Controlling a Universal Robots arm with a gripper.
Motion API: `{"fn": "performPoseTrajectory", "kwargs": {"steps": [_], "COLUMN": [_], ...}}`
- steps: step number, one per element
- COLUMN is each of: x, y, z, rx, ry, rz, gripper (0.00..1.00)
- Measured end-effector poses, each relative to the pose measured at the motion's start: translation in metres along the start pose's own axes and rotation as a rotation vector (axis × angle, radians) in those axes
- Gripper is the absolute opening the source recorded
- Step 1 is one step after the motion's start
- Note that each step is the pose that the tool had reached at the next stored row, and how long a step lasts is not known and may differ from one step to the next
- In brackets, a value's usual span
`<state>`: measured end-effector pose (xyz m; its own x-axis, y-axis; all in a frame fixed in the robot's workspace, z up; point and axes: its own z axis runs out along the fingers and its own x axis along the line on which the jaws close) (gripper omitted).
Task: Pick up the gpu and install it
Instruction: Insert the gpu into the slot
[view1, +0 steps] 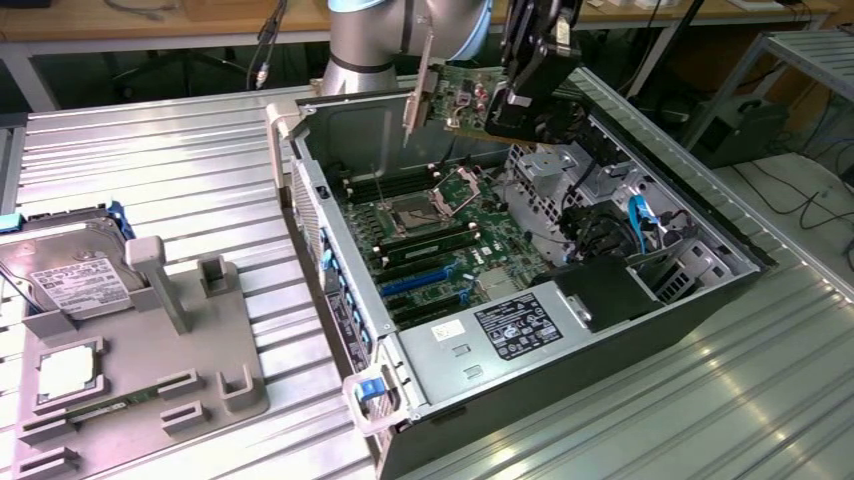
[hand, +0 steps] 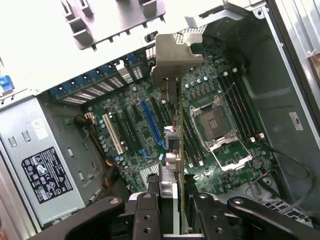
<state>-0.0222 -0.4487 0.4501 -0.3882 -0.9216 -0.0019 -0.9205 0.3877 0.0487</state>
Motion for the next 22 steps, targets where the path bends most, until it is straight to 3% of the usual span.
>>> {"fn": "performPoseTrajectory", "kwargs": {"steps": [3, 5, 10, 14, 20, 22], "x": [0.0, -0.0002, -0.0011, -0.0026, -0.005, -0.0049], "y": [-0.0001, 0.0, 0.0004, 0.001, 0.002, 0.0022], "z": [0.0006, 0.0008, 0.0011, 0.0013, 0.002, 0.002], "rx": [0.0148, 0.0182, 0.0198, 0.0216, 0.0224, 0.0258], "ry": [-0.003, -0.0035, -0.0016, 0.0035, 0.0079, 0.0091], "rz": [-0.041, -0.057, -0.083, -0.113, -0.191, -0.2], "gripper": [0.3, 0.3, 0.3, 0.3, 0.3, 0.3]}}
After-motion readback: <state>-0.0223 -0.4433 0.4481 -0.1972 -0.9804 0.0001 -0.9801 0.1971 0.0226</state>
